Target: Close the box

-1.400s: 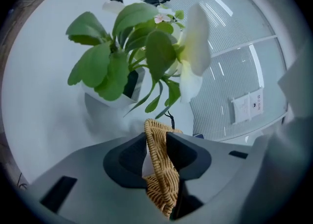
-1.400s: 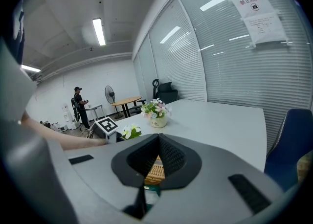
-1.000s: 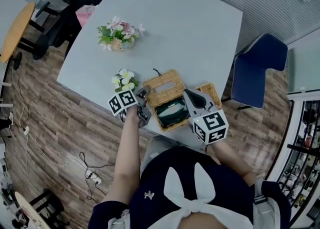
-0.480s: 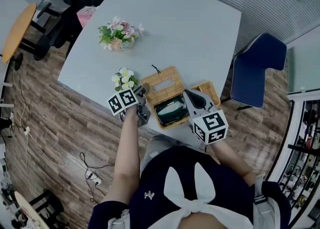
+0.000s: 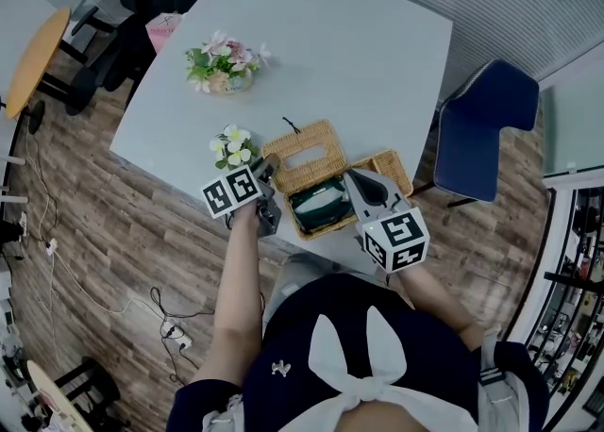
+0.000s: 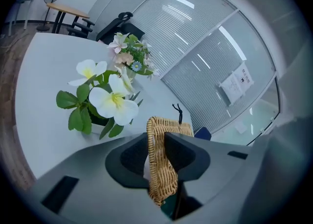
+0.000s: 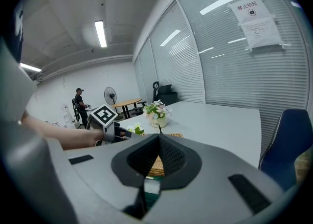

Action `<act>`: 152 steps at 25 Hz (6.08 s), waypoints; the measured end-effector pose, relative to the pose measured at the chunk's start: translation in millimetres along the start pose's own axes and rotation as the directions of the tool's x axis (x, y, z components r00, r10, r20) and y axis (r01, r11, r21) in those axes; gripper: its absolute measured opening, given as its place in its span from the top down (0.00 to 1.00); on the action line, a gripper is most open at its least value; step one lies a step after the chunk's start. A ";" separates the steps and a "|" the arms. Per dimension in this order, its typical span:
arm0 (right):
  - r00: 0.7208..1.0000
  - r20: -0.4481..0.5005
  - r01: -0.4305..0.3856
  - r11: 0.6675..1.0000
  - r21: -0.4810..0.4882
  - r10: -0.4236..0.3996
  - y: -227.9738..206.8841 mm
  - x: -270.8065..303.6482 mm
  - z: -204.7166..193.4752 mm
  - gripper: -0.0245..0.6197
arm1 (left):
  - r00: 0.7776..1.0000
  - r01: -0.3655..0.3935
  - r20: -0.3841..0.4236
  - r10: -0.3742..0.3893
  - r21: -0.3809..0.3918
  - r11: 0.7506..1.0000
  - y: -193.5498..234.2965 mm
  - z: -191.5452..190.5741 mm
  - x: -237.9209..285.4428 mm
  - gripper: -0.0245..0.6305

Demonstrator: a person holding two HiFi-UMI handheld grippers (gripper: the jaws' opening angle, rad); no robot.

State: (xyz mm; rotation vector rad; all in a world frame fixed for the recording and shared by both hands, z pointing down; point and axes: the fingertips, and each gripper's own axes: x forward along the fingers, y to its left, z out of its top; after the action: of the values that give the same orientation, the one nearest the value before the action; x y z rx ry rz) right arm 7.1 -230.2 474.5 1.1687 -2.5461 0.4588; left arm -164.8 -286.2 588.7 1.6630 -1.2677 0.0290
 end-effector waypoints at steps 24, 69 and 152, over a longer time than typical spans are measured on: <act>1.000 0.013 -0.017 1.000 -0.010 0.017 12.2 -25.9 -9.3 0.96 | 0.998 -0.063 0.034 0.057 0.195 0.979 -27.1 2.3 -23.5 0.79; 1.000 0.024 -0.008 1.000 -0.003 0.008 43.8 -59.5 -26.6 0.96 | 0.995 -0.100 0.030 0.100 0.552 0.828 -67.2 -23.9 -65.8 0.78; 0.999 0.024 0.027 0.999 0.037 -0.028 66.6 -107.5 -60.0 0.95 | 0.981 -0.099 -0.036 0.190 0.750 0.654 -78.5 -100.6 -97.1 0.78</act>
State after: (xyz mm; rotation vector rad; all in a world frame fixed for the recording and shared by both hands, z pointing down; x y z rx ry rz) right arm 31.1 -92.3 475.2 1.2281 -2.5492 0.4892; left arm -99.6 -150.7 532.9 2.1972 -1.3899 0.8467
